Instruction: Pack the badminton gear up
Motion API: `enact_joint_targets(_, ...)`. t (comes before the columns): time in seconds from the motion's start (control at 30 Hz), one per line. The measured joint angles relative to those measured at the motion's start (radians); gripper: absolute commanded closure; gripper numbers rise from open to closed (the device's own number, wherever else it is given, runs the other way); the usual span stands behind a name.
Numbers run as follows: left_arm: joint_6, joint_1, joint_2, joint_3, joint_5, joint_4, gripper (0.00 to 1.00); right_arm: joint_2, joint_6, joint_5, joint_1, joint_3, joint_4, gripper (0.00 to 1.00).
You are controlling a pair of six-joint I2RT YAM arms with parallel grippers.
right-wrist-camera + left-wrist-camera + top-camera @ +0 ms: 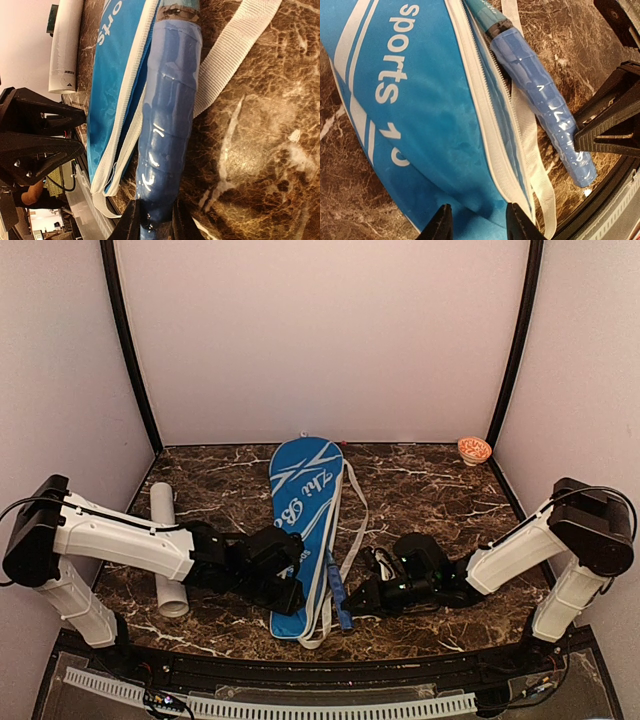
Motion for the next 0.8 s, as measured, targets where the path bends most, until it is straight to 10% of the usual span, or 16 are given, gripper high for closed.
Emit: enact_joint_targets(0.8, -0.102, 0.026, -0.022, -0.046, 0.005, 0.060, 0.64, 0.002, 0.012, 0.000, 0.006, 0.004, 0.003, 0.85)
